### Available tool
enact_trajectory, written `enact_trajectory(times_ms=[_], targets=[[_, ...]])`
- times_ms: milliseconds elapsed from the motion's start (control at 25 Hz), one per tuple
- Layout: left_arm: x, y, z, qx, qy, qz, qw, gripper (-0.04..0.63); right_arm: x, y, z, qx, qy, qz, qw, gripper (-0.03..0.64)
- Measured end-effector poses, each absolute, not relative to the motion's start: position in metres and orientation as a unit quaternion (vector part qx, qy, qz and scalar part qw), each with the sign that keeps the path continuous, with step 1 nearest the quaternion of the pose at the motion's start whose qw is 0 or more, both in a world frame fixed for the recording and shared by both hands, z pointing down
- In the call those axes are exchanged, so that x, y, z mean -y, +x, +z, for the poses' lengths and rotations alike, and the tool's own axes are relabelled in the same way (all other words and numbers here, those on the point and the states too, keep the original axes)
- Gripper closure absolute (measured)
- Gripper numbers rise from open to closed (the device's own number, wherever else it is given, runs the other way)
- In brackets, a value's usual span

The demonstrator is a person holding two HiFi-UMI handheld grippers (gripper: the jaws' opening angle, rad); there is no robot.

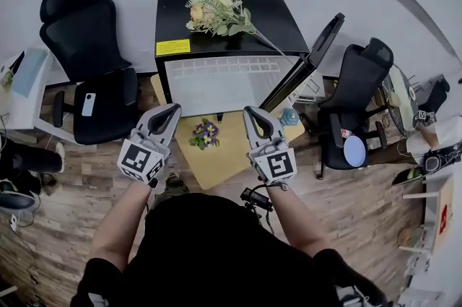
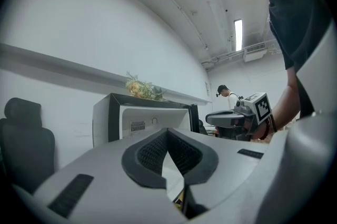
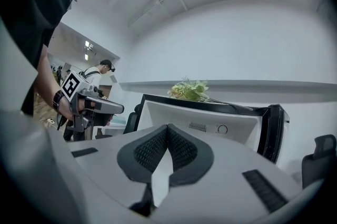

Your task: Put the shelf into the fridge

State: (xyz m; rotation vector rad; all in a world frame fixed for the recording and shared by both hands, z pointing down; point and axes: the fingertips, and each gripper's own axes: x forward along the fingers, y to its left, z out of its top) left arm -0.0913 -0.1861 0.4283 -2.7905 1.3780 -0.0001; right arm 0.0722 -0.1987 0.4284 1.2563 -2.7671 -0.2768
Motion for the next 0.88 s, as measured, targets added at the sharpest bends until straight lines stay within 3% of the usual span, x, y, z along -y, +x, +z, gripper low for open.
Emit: enact_trajectory(times_ms=[880], targets=[[0.182, -0.102, 0.43, -0.45, -0.893, -0.001, 0.015, 0.577, 0.199, 0.073, 0.428, 0.905, 0.416, -0.091, 0.028, 0.6]])
